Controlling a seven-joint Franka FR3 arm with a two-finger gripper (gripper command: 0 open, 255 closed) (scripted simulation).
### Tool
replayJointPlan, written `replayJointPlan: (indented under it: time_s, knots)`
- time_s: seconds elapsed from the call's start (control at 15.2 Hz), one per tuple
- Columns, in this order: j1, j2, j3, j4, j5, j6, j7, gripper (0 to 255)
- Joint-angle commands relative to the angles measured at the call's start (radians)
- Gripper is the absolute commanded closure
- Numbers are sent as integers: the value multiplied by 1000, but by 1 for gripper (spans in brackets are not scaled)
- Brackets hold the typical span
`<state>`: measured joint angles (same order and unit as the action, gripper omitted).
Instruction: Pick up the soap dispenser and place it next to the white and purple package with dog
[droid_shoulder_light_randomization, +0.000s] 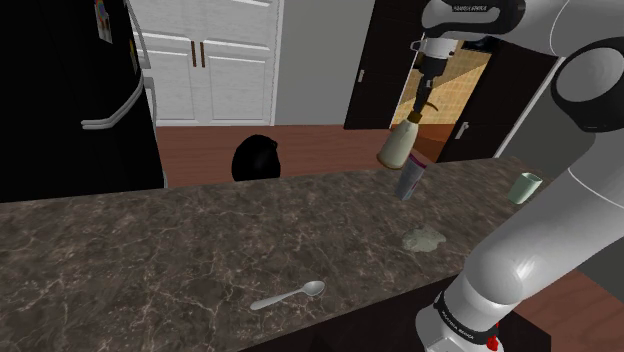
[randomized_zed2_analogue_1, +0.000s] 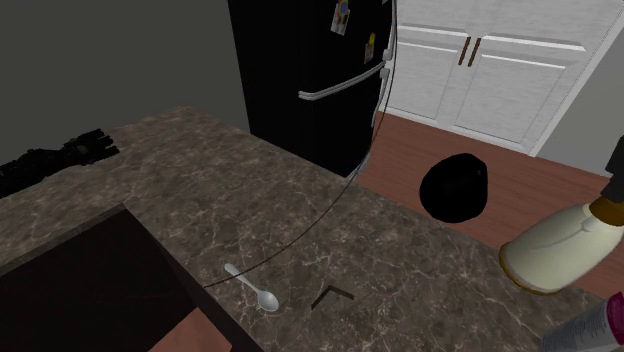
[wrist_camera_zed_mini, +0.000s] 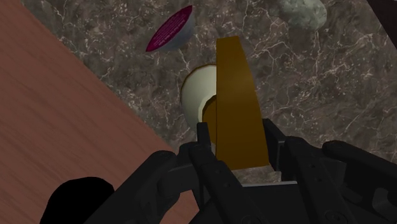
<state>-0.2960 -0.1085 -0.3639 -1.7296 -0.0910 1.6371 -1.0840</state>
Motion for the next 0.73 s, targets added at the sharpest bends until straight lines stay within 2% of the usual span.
replayJointPlan:
  time_s: [0.0, 0.66]
  knots:
    - [0, -4, 0, -33, -1, 31, 4, 255]
    - [-2, -13, -2, -178, -7, 166, 13, 255]
